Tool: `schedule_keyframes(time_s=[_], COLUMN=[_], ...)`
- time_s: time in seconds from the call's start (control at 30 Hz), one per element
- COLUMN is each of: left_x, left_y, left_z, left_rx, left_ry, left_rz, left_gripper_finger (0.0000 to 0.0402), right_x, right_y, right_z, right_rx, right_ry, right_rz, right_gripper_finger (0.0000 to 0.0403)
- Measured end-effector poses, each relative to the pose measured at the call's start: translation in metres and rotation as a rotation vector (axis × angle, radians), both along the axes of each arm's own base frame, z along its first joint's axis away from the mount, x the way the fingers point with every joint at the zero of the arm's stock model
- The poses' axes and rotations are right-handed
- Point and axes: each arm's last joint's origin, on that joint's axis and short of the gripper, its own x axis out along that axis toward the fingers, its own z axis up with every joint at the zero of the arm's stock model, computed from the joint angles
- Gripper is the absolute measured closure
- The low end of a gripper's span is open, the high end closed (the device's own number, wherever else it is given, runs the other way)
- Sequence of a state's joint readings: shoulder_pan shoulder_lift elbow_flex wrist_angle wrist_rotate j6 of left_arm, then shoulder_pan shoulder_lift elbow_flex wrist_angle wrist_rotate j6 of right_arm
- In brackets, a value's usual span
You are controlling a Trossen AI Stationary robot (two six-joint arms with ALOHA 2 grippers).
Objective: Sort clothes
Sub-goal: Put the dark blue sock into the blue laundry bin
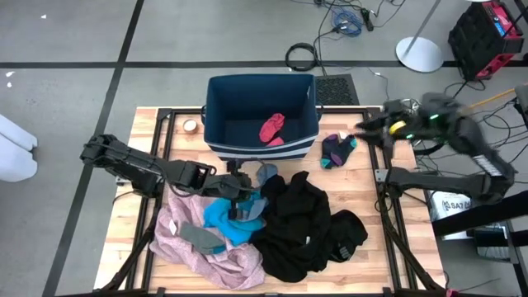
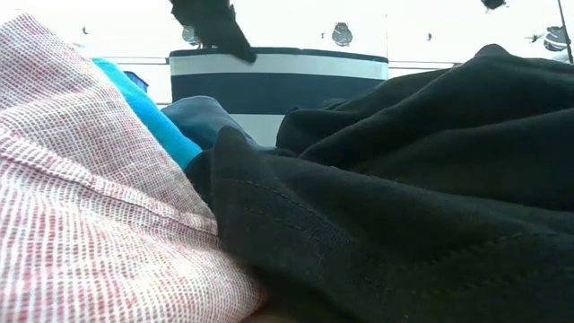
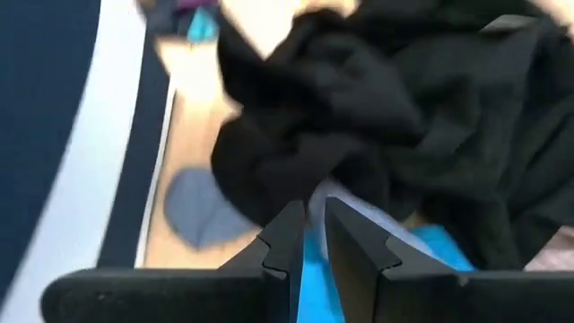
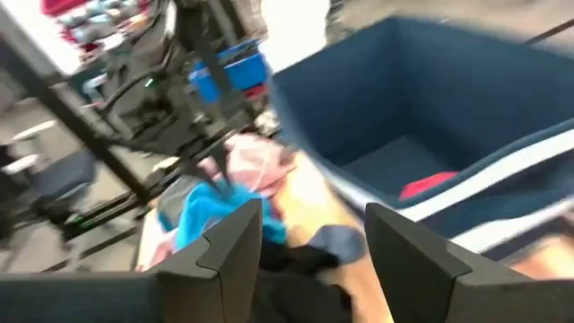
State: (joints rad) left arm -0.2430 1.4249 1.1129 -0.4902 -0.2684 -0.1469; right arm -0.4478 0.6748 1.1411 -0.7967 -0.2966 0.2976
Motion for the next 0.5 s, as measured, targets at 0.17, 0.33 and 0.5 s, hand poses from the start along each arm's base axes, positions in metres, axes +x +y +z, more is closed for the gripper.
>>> schedule_keyframes(time_s=[0.17, 0.33, 0.5], left_x=[-0.008, -0.007, 0.003], left_y=[0.01, 0.019, 0.023], left_z=[-0.02, -0.03, -0.043], left_rx=[-0.084, -0.137, -0.223], left_ry=[0.108, 0.11, 0.157], left_rz=[0.091, 0.175, 0.15], left_gripper_finger=[0.0343, 0.0343, 0.0343], right_x=[0.03, 0.048, 0.056], right_y=[-0.005, -0.001, 0.005], right_z=[-0.058, -0.087, -0.091], right_rx=[0.063, 0.077, 0.052], right_ry=[-0.021, -0.023, -0.039], right_rz=[0.069, 0.133, 0.191], right_gripper_finger=[0.0218, 0.0218, 0.0218])
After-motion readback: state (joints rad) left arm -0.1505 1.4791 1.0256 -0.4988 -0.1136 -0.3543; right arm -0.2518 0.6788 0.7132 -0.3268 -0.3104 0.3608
